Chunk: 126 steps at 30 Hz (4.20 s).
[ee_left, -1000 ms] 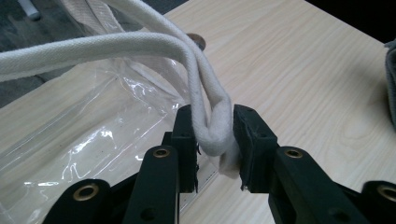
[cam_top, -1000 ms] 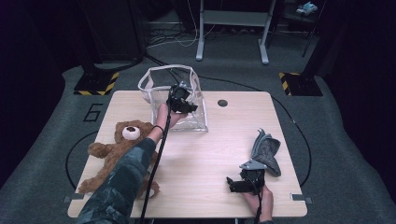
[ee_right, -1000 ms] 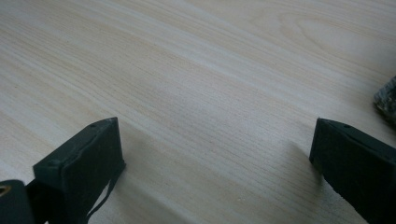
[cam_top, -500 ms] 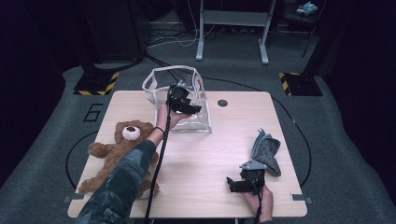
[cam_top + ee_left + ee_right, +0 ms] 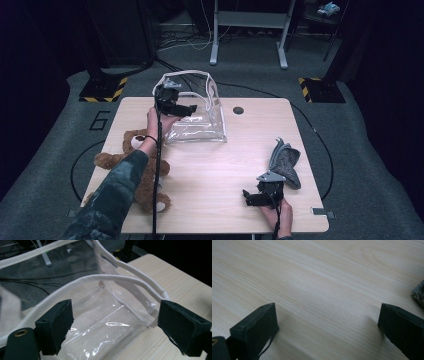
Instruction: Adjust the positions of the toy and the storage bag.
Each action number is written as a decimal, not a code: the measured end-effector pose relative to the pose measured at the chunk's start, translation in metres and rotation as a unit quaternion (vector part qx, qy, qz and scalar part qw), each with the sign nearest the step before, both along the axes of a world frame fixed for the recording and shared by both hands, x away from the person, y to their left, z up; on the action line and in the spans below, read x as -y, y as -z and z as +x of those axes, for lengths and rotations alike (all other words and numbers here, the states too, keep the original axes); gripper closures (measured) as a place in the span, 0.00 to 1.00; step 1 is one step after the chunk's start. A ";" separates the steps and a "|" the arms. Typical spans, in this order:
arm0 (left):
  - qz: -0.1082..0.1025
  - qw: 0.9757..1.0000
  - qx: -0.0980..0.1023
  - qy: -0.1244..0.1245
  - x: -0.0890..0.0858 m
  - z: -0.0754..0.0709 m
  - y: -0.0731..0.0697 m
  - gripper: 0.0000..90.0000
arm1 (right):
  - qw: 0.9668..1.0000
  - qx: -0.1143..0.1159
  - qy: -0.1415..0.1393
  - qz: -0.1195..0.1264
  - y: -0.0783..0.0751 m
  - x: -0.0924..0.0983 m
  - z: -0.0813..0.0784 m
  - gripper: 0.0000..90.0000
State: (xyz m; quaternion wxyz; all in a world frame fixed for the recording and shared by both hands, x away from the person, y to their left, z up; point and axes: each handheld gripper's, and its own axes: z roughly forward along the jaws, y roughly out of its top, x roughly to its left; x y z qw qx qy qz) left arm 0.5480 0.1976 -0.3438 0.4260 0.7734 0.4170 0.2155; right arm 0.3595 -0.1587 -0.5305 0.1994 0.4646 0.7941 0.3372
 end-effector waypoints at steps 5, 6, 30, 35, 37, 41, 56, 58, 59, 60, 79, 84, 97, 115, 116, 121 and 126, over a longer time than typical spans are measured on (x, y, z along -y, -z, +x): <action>0.005 0.999 0.006 -0.031 -0.021 0.002 0.001 0.08 | 1.000 0.000 0.000 0.000 0.000 0.000 0.000 0.02; 0.009 0.999 0.003 -0.037 -0.025 0.003 0.003 0.07 | 1.000 0.001 -0.001 -0.003 0.000 0.000 0.000 0.02; 0.038 0.994 -0.049 -0.093 -0.040 0.024 0.044 0.62 | 1.000 0.000 -0.001 -0.002 0.000 0.000 0.000 0.02; 0.032 0.994 -0.050 -0.088 -0.038 0.023 0.046 0.79 | 1.000 -0.001 0.002 0.002 0.000 0.000 0.000 0.02; 0.028 0.995 -0.044 -0.079 -0.039 0.021 0.047 0.84 | 1.000 -0.001 0.000 -0.001 0.000 0.000 0.000 0.02; 0.030 0.997 -0.039 -0.060 -0.039 0.018 0.049 0.88 | 1.000 -0.001 0.001 0.000 0.000 0.000 0.000 0.02; 0.014 0.999 -0.039 -0.001 -0.022 0.002 0.049 0.90 | 1.000 -0.001 0.001 -0.002 0.000 0.000 0.000 0.02; 0.011 0.999 -0.039 0.007 -0.021 -0.001 0.049 0.90 | 1.000 -0.001 0.001 -0.002 0.000 0.000 0.000 0.02; 0.014 0.999 -0.040 0.011 -0.020 -0.003 0.048 0.91 | 1.000 -0.001 0.002 0.000 0.000 0.000 0.000 0.02; 0.011 0.999 -0.039 0.013 -0.020 -0.004 0.048 0.91 | 1.000 -0.001 0.001 -0.001 0.000 0.000 0.000 0.02; 0.018 0.996 -0.049 0.077 -0.029 -0.049 0.045 0.91 | 1.000 -0.002 0.007 -0.003 0.000 0.000 -0.001 0.01; 0.017 0.996 -0.057 0.061 -0.027 -0.051 0.047 0.73 | 1.000 -0.007 0.012 0.000 0.000 -0.001 0.000 0.00; 0.047 0.998 -0.041 0.019 -0.011 -0.054 0.052 0.39 | 0.999 0.024 -0.023 -0.018 -0.039 -0.026 0.036 0.14; 0.013 0.999 -0.043 0.009 -0.024 -0.048 0.054 0.60 | 0.998 0.027 -0.043 -0.031 -0.059 -0.066 0.118 0.37; 0.011 0.999 -0.045 0.008 -0.024 -0.048 0.054 0.61 | 0.998 0.036 -0.039 -0.034 -0.059 -0.068 0.121 0.39; 0.008 0.999 -0.048 0.013 -0.024 -0.047 0.054 0.69 | 0.998 0.043 -0.034 -0.031 -0.063 -0.074 0.133 0.46; 0.013 0.999 -0.048 0.015 -0.022 -0.047 0.054 0.75 | 0.997 0.052 -0.036 -0.036 -0.062 -0.085 0.140 0.64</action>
